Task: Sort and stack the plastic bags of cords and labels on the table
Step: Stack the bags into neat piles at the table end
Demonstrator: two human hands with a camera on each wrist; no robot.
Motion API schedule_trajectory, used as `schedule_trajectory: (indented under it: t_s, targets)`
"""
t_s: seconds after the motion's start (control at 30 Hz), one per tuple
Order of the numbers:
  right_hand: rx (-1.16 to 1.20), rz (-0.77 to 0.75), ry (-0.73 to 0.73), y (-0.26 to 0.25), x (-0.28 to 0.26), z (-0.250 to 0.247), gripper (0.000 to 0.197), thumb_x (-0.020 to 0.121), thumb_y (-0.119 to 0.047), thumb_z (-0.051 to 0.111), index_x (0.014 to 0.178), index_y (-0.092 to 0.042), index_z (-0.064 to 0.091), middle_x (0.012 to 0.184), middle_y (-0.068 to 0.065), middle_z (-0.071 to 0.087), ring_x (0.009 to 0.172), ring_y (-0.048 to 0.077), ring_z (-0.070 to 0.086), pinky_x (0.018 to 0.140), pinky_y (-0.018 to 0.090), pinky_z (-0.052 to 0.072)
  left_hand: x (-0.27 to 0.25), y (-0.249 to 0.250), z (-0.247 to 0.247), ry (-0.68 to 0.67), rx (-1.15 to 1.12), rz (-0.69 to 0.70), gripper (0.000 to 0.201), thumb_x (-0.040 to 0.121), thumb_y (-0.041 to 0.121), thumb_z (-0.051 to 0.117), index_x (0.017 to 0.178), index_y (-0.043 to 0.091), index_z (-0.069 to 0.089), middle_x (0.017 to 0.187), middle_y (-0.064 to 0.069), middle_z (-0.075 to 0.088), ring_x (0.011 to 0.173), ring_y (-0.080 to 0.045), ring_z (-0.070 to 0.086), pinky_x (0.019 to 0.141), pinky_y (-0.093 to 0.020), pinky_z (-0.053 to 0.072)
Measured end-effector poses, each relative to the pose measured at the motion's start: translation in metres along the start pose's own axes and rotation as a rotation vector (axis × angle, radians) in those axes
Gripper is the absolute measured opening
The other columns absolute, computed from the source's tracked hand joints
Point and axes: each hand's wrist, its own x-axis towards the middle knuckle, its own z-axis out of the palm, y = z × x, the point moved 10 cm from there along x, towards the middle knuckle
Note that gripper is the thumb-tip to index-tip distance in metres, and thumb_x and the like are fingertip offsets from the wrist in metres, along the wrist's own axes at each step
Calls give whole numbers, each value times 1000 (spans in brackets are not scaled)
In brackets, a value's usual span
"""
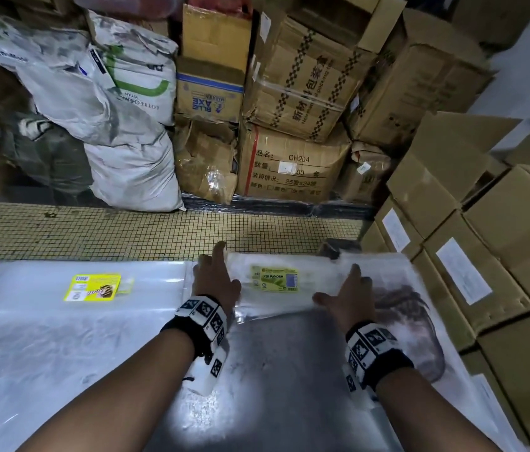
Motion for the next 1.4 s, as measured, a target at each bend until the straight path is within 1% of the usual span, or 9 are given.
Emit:
schedule_trajectory:
  t_s: [0.1,0.23,0.4,0.63,0.8,1.07,1.17,1.3,1.4]
  targets:
    - [-362,-183,119,-26,-12,-8,97,80,-44,75,154,-17,18,146,22,28,131,40,35,109,48,33,-9,16,-7,46,163,107,90,83,11,64,151,41,12,152,-10,16,140,-31,18,112,-48,30]
    - [-402,-549,131,-71,-21,17,78,80,-33,73,149,-17,40,154,20,30,141,43,31,112,56,29,-24,37,17,-45,334,301,77,92,29,54,152,46,9,161,2,-18,148,-25,-21,120,-48,-5]
    - [-450,-511,-248,-58,-12,77,85,94,-66,38,159,-28,-3,166,6,-17,152,28,-14,121,51,-5,-17,5,68,-312,495,244,86,87,71,42,150,48,-12,157,-4,-33,143,-29,-33,118,-55,-10]
    - [-447,-507,-270,-43,-4,91,121,54,-97,-10,157,-33,-11,165,2,-21,151,24,-19,120,51,-8,-16,-5,75,-314,492,266,86,87,74,39,148,51,-16,156,-4,-35,144,-30,-30,117,-53,-14]
    - [-441,-471,-299,-48,-6,86,88,91,-72,38,158,-30,2,167,3,-11,153,25,-11,121,52,-2,-15,-2,70,-324,442,241,89,83,70,51,150,50,-4,160,-3,-25,147,-28,-24,118,-52,-10]
    - [-446,-492,-229,-67,-5,55,97,80,-72,60,156,-27,21,164,4,16,151,28,14,116,55,27,-25,25,16,-216,279,327,86,83,47,68,152,42,17,164,1,-9,150,-25,-8,120,-52,11]
    - [-468,-498,-124,-81,-20,40,82,87,-57,63,154,-28,26,161,1,23,148,27,20,113,51,33,-36,21,-6,-200,197,346,80,85,43,67,152,36,24,164,-3,1,150,-27,2,120,-48,15]
    - [-362,-537,-50,-115,-69,45,66,89,-39,66,148,-26,40,151,4,40,137,30,37,106,48,39,-59,-15,-45,-203,77,301,68,88,35,67,148,27,36,152,-8,35,137,-25,38,112,-34,31]
    - [-198,-649,-66,-152,-123,77,53,89,-31,70,137,-19,52,139,9,52,128,32,47,102,51,42,-85,-65,-79,-204,95,232,60,89,34,67,143,22,44,142,-10,45,131,-26,43,108,-31,32]
